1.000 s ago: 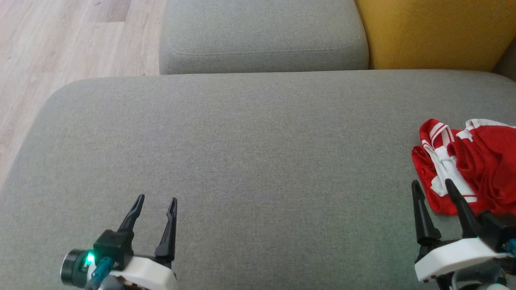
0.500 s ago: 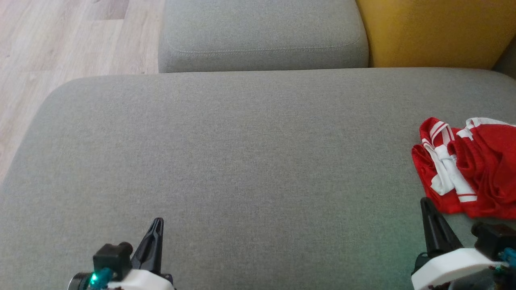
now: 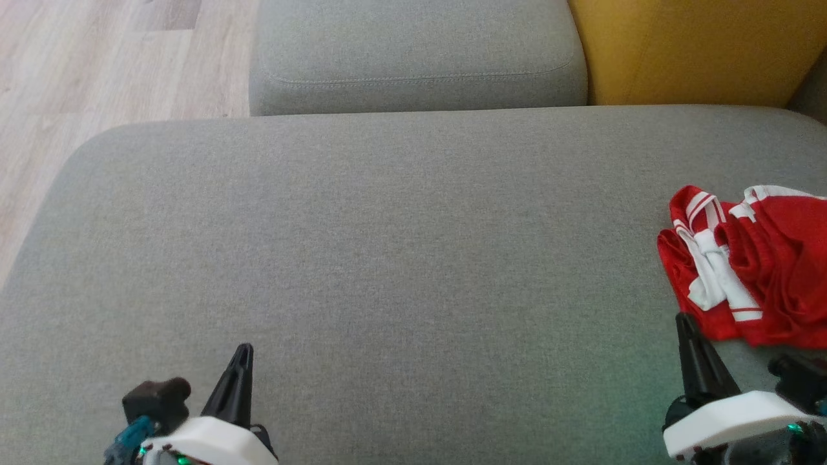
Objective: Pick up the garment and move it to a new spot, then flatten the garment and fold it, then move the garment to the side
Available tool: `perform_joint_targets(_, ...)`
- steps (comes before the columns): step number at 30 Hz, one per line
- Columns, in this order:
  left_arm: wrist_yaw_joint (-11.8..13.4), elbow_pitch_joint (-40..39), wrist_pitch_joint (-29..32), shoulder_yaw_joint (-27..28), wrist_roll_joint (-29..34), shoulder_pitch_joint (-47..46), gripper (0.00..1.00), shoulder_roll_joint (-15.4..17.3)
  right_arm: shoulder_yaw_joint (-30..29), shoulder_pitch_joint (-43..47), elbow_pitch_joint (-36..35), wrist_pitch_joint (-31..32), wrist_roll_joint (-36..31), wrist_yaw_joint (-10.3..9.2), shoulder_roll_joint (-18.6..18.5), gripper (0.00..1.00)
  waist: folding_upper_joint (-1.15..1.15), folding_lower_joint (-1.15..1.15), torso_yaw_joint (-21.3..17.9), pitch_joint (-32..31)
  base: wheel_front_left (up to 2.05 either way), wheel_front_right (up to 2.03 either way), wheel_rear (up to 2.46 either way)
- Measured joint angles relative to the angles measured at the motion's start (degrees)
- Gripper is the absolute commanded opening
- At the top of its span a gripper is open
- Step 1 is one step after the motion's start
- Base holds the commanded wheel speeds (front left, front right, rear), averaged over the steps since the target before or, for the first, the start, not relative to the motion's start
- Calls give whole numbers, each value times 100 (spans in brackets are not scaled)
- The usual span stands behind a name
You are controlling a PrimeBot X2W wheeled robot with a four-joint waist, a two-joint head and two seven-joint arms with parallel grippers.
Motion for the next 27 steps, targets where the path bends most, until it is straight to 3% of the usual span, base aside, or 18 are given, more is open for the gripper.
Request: perform_joint_targets(27, -357, 225, 312, 534, -1736, -221, 0, -216, -46, -297, 388, -5, 1848, 0, -8, 0, 0, 0, -76, 51, 0, 0, 0)
